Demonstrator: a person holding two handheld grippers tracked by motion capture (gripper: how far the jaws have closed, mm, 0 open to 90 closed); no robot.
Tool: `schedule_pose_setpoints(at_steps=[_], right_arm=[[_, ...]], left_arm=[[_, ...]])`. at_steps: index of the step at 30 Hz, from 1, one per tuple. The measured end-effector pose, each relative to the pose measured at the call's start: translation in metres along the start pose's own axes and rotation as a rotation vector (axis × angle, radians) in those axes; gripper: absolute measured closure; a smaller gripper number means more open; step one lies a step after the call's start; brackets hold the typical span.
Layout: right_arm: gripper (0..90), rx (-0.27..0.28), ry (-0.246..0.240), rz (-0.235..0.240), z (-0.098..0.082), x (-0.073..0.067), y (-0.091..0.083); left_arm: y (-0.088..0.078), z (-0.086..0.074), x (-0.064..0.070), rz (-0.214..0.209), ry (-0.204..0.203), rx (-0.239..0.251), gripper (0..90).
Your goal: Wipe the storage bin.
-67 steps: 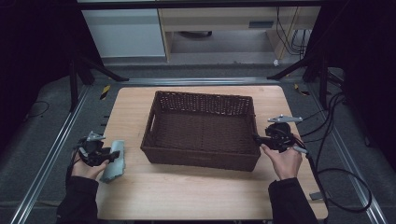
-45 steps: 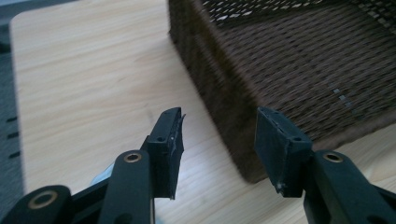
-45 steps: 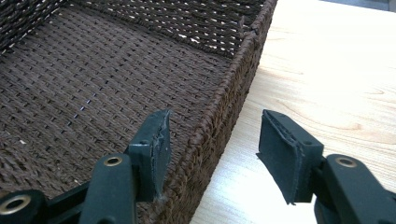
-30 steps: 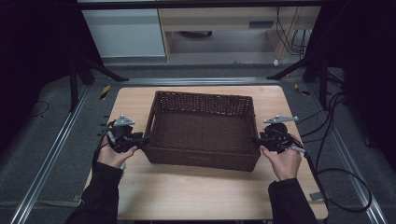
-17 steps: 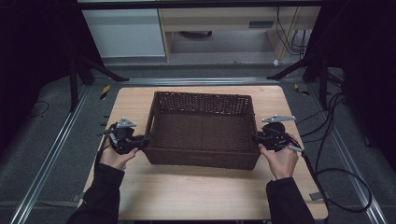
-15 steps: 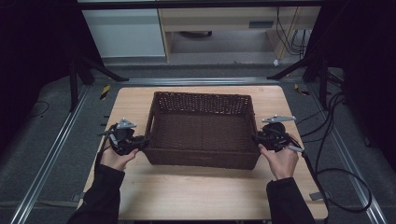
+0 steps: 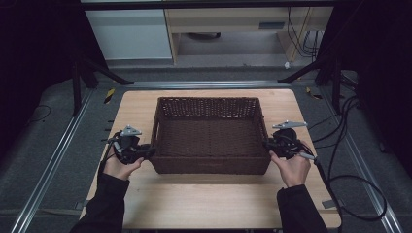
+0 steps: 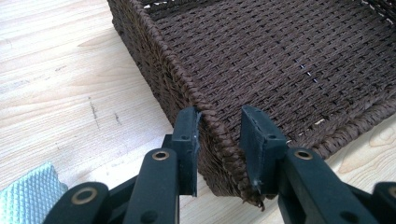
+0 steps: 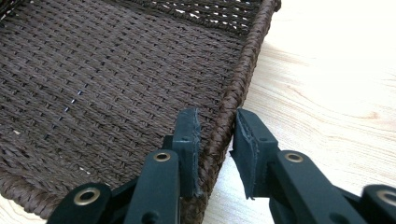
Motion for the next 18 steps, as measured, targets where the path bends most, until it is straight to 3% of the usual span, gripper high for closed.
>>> schedule_pose_setpoints(at_steps=[12, 18], right_arm=[[70.4, -0.004, 0.01, 0.013, -0.001, -0.002, -0.003], [55.9, 0.051, 0.013, -0.008, 0.003, 0.004, -0.011]], left_arm=[[0.001, 0.001, -0.002, -0.001, 0.006, 0.009, 66.8], [-0.003, 0.004, -0.003, 0.001, 0.018, 0.034, 56.1]])
Point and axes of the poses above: each handheld gripper's, and its own axes: y roughly forward along the jaws, z roughly out of its top, x roughly to its right, the point moved 6 cm from there along y, roughly forward along the jaws, and after that the axes turned 12 degrees about -y, right-handed, at the moved point
